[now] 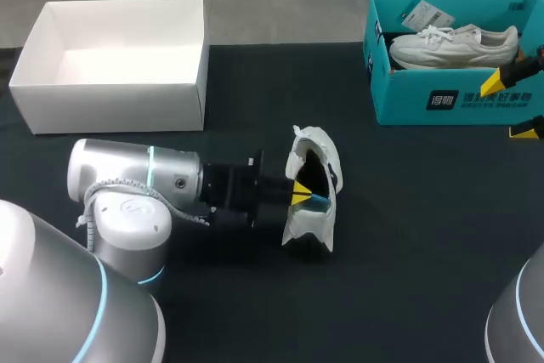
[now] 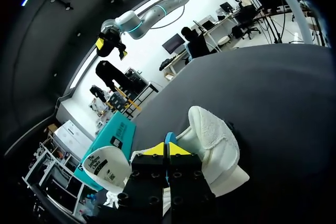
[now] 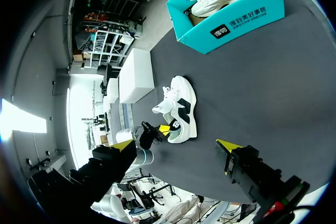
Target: Take the shoe out of the shoebox, open the shoe tongue, remove and reinsert the insole, then place the shoe into the shoebox
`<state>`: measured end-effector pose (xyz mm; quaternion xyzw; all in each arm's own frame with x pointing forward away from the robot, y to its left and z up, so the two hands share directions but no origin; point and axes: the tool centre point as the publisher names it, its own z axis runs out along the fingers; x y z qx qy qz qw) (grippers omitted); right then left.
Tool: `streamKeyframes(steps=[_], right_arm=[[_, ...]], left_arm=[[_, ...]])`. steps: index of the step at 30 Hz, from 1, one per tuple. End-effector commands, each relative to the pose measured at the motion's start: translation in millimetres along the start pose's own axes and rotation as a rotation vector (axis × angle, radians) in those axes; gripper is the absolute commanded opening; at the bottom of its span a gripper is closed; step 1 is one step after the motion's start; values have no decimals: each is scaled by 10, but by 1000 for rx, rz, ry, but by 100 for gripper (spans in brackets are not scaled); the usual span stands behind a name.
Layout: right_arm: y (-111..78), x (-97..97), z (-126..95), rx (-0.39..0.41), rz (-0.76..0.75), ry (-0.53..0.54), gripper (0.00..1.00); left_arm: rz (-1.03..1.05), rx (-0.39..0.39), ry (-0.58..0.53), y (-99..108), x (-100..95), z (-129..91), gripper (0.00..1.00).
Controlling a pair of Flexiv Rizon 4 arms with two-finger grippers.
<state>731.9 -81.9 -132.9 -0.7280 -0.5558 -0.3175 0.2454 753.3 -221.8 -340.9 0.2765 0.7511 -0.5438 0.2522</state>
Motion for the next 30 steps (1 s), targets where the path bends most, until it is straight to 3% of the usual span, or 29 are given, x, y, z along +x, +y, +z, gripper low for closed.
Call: streamKeyframes(steps=[1,2,5,9,26,27,30], right_arm=[[-1,-2,6,0,1,-1,100],[-1,-2,6,0,1,-1,100],[-1,-2,6,0,1,-1,100],[-1,-2,6,0,1,-1,100],[-1,-2,6,0,1,-1,100],[-1,-2,6,0,1,-1,100],[-1,-2,6,0,1,-1,100]], left_arm=[[1,2,1,-60,-11,-69,9],[2,4,1,-70,-13,-84,25],[8,4,4,-77,-15,-112,34],[5,1,15,-66,22,-122,26],[101,20,79,-268,-151,-205,24],[108,21,90,-273,-156,-213,22],[137,24,137,-308,-180,-228,0]])
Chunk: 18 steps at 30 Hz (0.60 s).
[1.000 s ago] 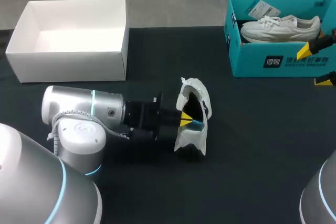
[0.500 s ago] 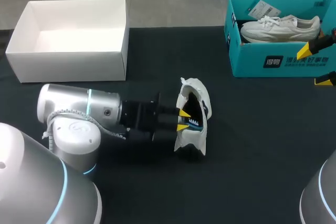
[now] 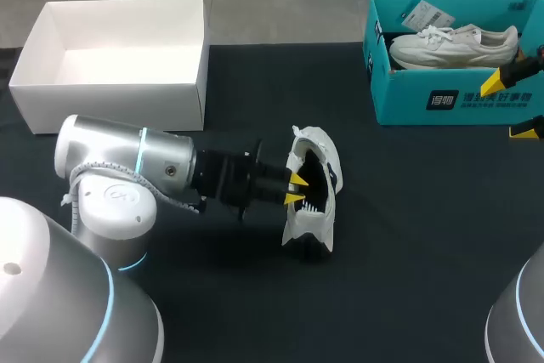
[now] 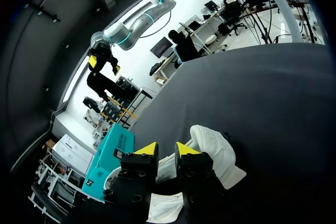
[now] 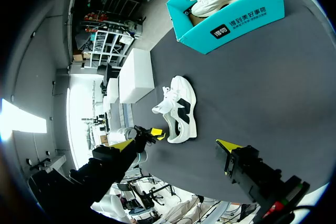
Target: Take the shoe out of the shoebox, open the shoe tongue, remove and reinsert the insole, then place the shoe into the shoebox
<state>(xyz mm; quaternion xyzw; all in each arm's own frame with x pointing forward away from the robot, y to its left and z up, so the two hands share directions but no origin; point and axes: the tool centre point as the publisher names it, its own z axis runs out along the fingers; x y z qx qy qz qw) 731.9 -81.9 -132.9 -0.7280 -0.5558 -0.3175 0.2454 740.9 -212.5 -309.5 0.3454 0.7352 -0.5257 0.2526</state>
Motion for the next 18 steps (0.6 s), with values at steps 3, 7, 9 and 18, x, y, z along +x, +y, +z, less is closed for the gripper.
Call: streamKeyframes(steps=[3,7,9,18], right_arm=[[-1,-2,6,0,1,-1,100],[-1,-2,6,0,1,-1,100],[-1,-2,6,0,1,-1,100],[-1,-2,6,0,1,-1,100]], left_arm=[[73,6,135,-57,-94,-59,0],[147,3,250,-65,-138,-104,0],[190,0,297,-65,-158,-126,0],[259,2,550,-139,-170,-202,0]])
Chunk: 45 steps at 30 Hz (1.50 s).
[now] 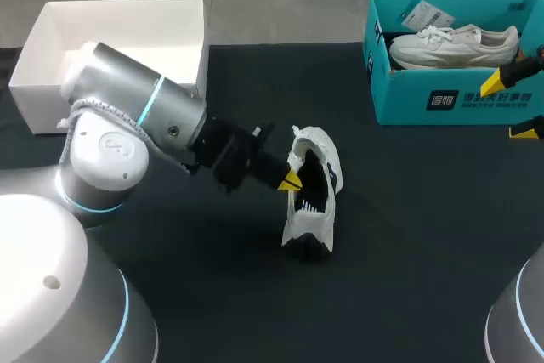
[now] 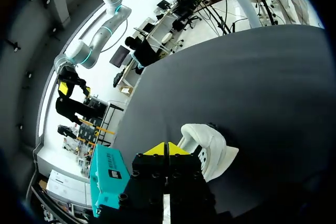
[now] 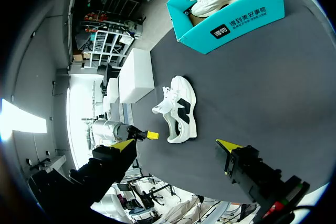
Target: Take the shoe out of the shoebox, open the shoe tongue, remove and reinsert the insole, then place the shoe into the shoebox
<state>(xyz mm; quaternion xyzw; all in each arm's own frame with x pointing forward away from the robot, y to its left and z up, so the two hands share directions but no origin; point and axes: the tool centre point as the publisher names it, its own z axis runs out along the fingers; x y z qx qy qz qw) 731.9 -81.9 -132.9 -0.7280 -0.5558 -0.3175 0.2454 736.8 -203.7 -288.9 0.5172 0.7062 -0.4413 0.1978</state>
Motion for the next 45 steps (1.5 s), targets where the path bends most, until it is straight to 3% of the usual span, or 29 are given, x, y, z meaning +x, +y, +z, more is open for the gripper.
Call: streamKeyframes(steps=[1,11,12,25,31,40,45], right_arm=[[-1,-2,6,0,1,-1,100],[-1,-2,6,0,1,-1,100],[-1,-2,6,0,1,-1,100],[-1,-2,6,0,1,-1,100],[-1,-2,6,0,1,-1,100],[-1,-2,6,0,1,-1,100],[-1,-2,6,0,1,-1,100]], left_arm=[[-11,4,267,7,-43,-77,0],[-16,-44,425,-14,-51,-99,0],[14,-79,403,0,-68,-105,0],[14,-79,403,0,-68,-105,0],[179,-108,555,-76,-135,44,0],[240,-127,731,66,-148,105,0],[281,-90,803,139,-128,99,0]])
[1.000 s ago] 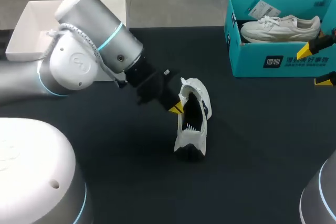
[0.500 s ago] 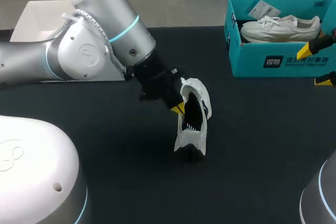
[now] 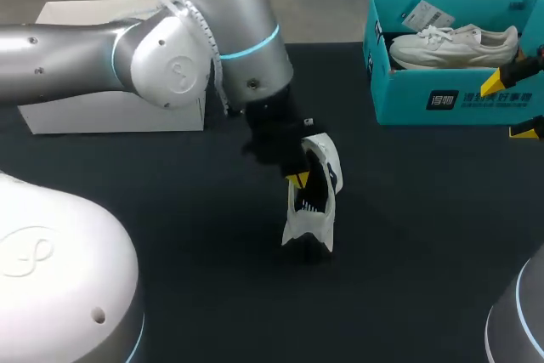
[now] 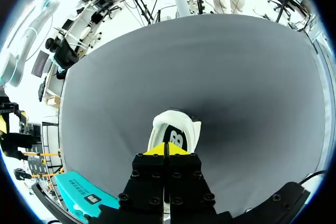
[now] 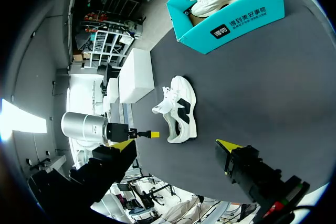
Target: Take the shoe out of the shoebox, open the shoe tongue, remove and reinsert the insole, then place the shoe into the shoebox
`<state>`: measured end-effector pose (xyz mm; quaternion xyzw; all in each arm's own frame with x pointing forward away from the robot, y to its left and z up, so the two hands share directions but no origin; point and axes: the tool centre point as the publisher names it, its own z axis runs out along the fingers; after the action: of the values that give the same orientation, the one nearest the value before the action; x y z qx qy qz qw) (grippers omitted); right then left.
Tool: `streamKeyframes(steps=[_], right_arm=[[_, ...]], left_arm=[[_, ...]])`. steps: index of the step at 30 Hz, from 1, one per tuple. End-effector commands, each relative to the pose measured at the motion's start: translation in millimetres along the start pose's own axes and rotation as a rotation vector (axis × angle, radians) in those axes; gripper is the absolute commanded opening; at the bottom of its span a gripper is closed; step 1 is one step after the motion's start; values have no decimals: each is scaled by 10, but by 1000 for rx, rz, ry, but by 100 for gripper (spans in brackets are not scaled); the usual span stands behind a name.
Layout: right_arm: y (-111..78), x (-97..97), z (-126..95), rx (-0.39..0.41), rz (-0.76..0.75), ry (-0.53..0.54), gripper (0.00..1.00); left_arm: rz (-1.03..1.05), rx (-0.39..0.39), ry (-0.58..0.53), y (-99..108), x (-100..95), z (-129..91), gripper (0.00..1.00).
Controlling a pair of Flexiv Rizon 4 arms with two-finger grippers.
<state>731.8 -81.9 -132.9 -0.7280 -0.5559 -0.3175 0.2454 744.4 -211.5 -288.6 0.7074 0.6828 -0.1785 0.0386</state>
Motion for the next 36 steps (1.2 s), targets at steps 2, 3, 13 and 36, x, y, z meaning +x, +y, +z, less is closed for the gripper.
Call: streamKeyframes(steps=[2,3,13,36], right_arm=[[-1,-2,6,0,2,-1,100],[-1,-2,6,0,2,-1,100],[-1,-2,6,0,2,-1,100],[-1,-2,6,0,2,-1,100]], left_arm=[[52,31,153,107,-36,26,0],[52,31,153,107,-36,26,0],[52,31,153,107,-36,26,0],[127,73,202,283,29,713,0]])
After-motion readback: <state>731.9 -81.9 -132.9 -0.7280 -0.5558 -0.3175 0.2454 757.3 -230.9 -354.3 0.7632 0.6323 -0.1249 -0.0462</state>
